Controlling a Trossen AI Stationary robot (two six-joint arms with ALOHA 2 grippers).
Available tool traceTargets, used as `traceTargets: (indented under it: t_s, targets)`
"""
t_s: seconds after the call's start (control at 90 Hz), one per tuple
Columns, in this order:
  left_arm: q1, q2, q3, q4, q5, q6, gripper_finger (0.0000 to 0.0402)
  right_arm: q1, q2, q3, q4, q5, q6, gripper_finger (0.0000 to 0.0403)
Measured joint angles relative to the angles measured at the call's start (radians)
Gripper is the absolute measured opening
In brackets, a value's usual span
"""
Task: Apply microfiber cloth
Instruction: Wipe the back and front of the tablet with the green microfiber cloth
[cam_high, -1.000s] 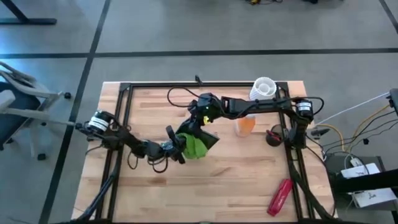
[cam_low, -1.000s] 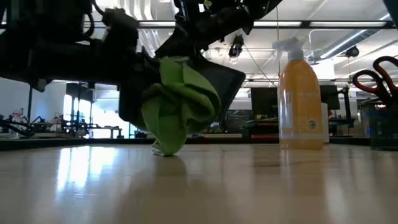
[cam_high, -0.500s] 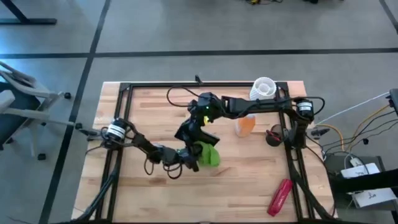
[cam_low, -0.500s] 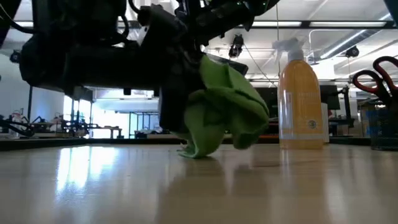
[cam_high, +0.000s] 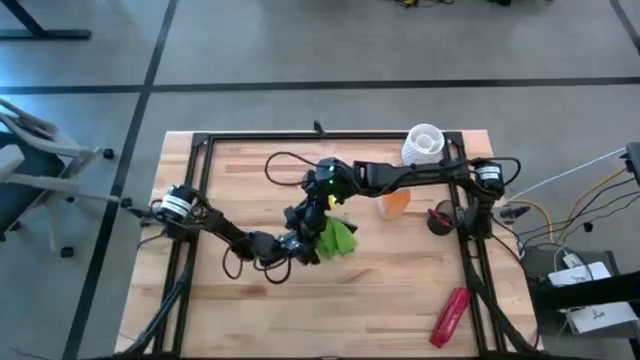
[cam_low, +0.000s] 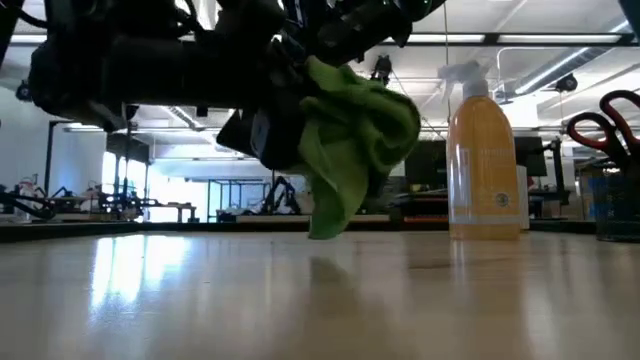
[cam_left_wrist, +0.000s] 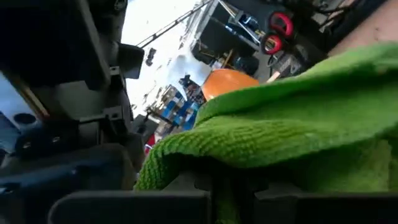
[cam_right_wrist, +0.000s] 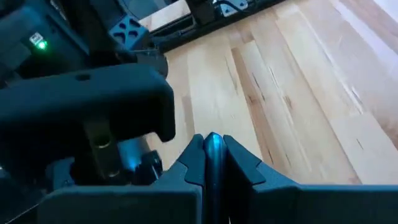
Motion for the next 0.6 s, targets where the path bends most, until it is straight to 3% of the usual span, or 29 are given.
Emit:
traceTargets:
  t_s: [0.211, 0.422, 0.6]
  targets:
    - [0.013, -0.033, -0.006, 0.001, 0.215, -0.158, 0.0, 0.005, 0.014, -0.002, -0.019, -0.081, 0.022, 0.0007]
    - [0.016, -0.004, 0.011, 0.001, 0.247, -0.219, 0.0, 0.006, 0.014, -0.002, -0.056, -0.081, -0.005, 0.0007]
    - [0.013, 0.011, 0.006, -0.073, 0.209, -0.285, 0.0, 0.005, 0.014, 0.0, -0.07, -0.073, -0.003, 0.0007]
